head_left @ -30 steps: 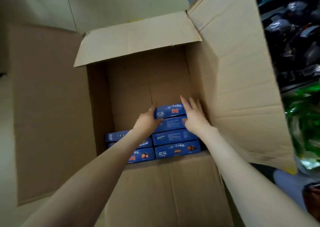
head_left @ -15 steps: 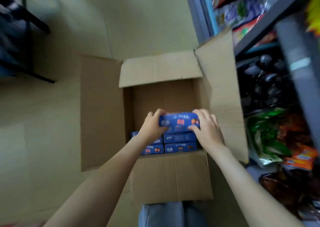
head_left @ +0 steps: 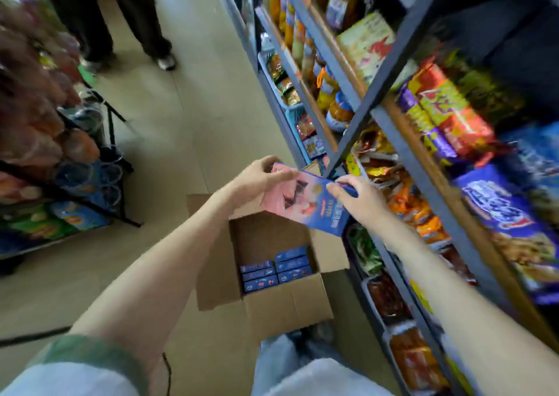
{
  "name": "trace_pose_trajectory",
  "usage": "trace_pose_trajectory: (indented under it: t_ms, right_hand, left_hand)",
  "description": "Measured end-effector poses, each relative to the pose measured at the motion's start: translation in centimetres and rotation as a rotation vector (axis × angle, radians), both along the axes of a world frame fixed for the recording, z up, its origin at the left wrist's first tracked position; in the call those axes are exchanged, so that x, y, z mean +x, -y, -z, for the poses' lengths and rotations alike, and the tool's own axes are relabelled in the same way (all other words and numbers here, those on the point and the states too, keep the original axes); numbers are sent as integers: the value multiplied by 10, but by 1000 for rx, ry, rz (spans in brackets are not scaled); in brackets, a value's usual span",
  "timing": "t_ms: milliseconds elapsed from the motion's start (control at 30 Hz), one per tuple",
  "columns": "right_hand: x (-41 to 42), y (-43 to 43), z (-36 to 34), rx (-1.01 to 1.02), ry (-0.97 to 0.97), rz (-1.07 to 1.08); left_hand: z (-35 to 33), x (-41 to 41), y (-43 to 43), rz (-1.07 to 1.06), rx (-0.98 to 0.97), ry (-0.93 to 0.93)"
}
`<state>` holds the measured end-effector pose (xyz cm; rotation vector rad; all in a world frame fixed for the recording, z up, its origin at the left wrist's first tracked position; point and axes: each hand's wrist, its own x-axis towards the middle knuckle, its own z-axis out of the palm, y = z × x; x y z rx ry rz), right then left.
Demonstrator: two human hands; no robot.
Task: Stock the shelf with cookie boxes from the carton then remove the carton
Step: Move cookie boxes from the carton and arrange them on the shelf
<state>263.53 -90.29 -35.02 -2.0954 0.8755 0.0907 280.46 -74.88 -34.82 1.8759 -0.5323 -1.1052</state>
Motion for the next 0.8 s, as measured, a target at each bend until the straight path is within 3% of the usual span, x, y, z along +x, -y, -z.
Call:
trace_pose_trajectory:
  t_ms: [367,633,800]
  right_hand:
    - [-52,-2,-214,-108,497,193]
    - [-125,0,-300,-209,747,312]
    - [-176,4,-336,-257,925,332]
  left_hand:
    - [-197,-29,55,32,-416,-3]
    - [-276,-96,97,169,-566,-23]
    - [-303,-143,125,341,-586,-158]
